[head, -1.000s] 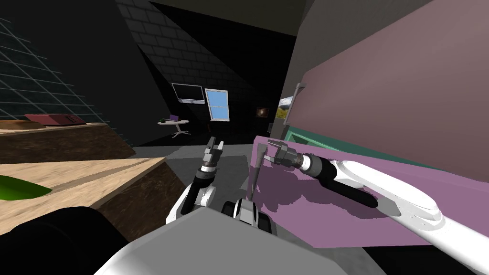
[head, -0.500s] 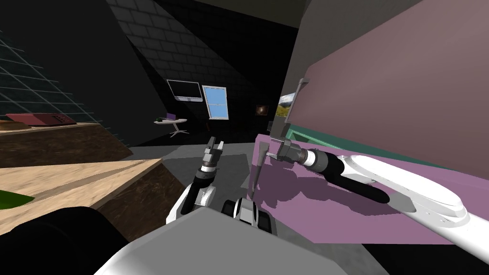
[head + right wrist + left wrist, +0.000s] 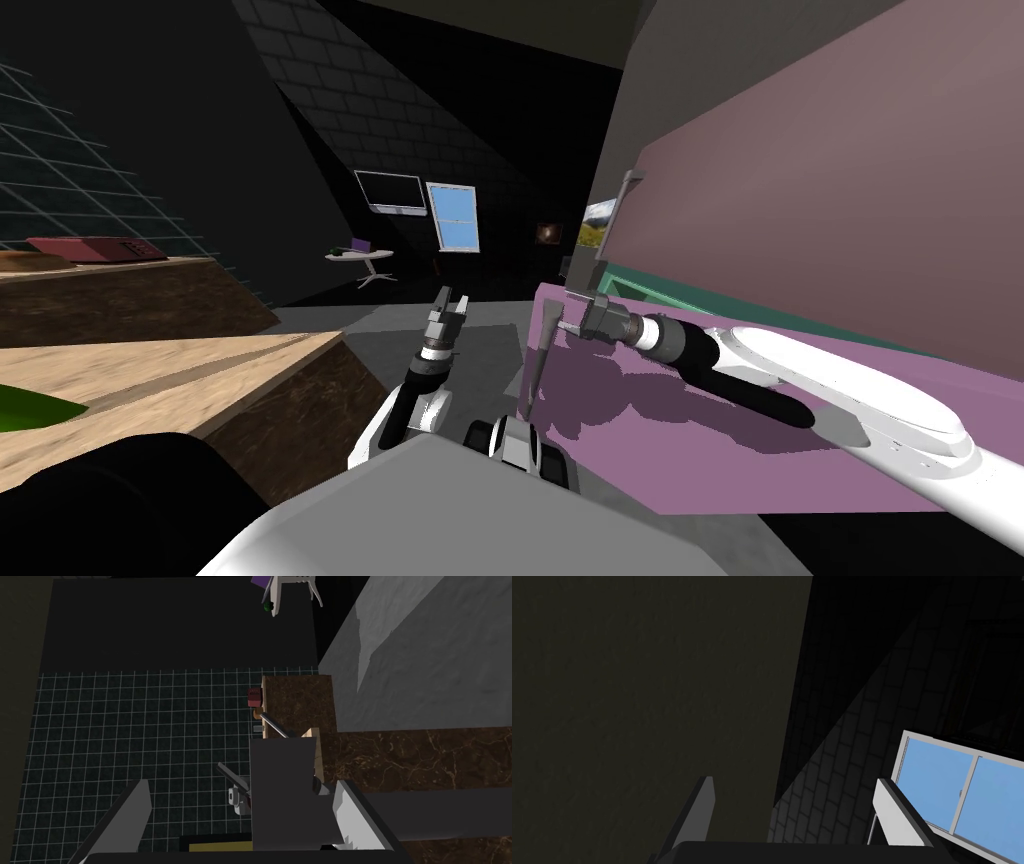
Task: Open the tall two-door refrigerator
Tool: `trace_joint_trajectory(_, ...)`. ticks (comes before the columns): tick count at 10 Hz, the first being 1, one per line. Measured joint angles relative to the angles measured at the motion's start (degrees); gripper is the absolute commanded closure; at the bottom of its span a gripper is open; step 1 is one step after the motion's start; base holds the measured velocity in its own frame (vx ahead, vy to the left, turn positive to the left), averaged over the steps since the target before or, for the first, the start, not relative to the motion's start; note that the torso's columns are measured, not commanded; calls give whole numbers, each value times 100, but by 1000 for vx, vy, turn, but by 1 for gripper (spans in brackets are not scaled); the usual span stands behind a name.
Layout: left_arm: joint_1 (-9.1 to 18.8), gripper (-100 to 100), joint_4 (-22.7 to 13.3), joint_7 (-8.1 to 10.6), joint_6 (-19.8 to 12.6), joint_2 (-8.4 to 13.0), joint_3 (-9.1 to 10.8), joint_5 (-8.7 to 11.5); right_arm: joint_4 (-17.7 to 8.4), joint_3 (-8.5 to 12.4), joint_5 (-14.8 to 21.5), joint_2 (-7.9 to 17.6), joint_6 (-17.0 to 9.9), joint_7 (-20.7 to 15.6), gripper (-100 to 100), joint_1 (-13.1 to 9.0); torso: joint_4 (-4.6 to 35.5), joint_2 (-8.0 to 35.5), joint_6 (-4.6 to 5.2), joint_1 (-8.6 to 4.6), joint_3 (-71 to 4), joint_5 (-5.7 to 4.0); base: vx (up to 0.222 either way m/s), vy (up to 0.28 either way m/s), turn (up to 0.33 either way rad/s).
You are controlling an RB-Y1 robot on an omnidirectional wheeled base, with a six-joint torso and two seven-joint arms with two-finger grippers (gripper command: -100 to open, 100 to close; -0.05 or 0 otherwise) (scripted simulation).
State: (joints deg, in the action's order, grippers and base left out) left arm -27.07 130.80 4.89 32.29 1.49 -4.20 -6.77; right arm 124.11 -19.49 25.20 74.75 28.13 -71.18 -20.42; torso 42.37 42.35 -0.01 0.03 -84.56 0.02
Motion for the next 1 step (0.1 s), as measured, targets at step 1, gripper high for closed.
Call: trace_joint_trajectory(1, 0, 0, 0, 0, 0, 0, 0, 0, -1, -3, 1, 1, 1, 0, 0, 3, -3, -3, 0, -1, -1, -1, 0, 0, 0)
